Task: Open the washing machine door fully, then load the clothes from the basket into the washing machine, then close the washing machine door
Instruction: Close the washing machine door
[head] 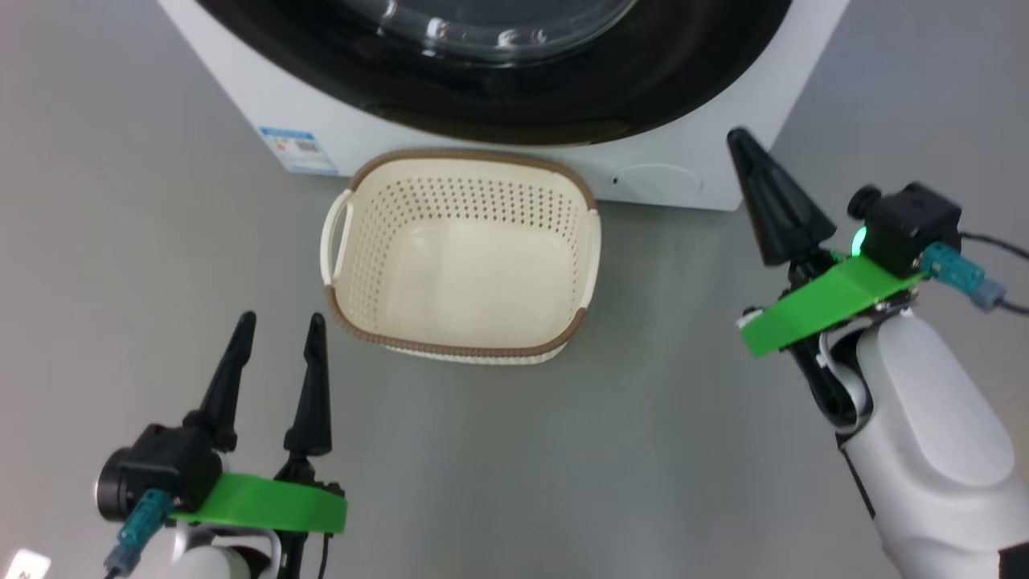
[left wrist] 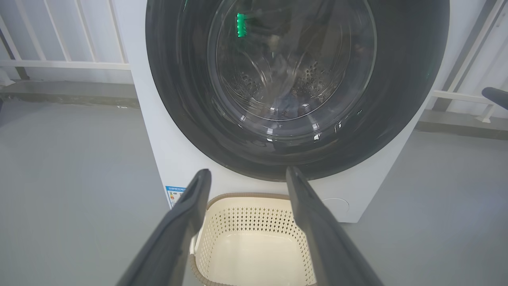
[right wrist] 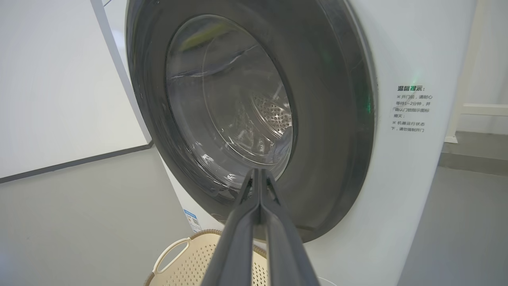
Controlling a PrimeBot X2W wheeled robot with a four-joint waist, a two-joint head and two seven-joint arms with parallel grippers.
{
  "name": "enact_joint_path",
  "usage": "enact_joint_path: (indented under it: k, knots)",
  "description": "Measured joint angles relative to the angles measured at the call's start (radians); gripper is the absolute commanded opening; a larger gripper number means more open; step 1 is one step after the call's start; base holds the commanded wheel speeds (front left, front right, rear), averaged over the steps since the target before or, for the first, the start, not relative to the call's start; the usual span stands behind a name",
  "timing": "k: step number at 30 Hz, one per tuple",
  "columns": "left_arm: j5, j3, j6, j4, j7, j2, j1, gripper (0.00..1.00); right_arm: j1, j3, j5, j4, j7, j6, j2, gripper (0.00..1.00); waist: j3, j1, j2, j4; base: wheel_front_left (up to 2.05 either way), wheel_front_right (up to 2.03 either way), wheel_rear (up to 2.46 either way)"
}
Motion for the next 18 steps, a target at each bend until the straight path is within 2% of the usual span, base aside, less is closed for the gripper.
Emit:
enact_joint_path:
  k: [5, 6, 7, 8, 9, 10, 18]
  knots:
    - [0.02, 0.027, -0.008, 0.005, 0.0, 0.0, 0.046, 1.0, 0.08, 0.007, 0.002, -0.011, 0.0, 0.0, 0.008, 0.0, -0.05, 0.0, 0.0, -0.042, 0.0, 0.0, 0.0]
    - [0.025, 0.034, -0.009, 0.006, 0.0, 0.0, 0.052, 1.0, 0.091, 0.009, 0.002, -0.013, 0.0, 0.0, 0.012, 0.03, -0.058, 0.0, 0.0, -0.052, 0.0, 0.0, 0.0]
    - [0.027, 0.04, -0.009, 0.007, 0.0, 0.001, 0.055, 1.0, 0.102, 0.012, 0.001, -0.018, 0.0, 0.0, 0.017, 0.27, -0.066, 0.0, 0.0, -0.062, 0.0, 0.0, 0.0]
    - [0.03, 0.045, -0.009, 0.007, 0.0, 0.0, 0.056, 1.0, 0.112, 0.014, 0.0, -0.023, 0.0, 0.0, 0.024, 0.44, -0.073, 0.0, 0.0, -0.072, 0.0, 0.0, 0.0]
    - [0.033, 0.051, -0.009, 0.007, 0.0, 0.001, 0.057, 1.0, 0.122, 0.015, 0.0, -0.027, 0.0, 0.0, 0.031, 0.82, -0.081, 0.0, 0.0, -0.082, 0.0, 0.0, 0.0]
    - [0.035, 0.055, -0.009, 0.007, 0.0, 0.001, 0.058, 1.0, 0.134, 0.015, -0.001, -0.029, 0.0, 0.0, 0.035, 1.0, -0.088, 0.0, 0.0, -0.092, 0.0, 0.0, 0.0]
    - [0.045, 0.088, -0.007, 0.005, 0.0, 0.001, 0.114, 1.0, 0.228, -0.003, -0.017, -0.05, 0.0, 0.0, 0.065, 1.0, -0.142, 0.0, 0.0, -0.154, 0.0, 0.0, 0.0]
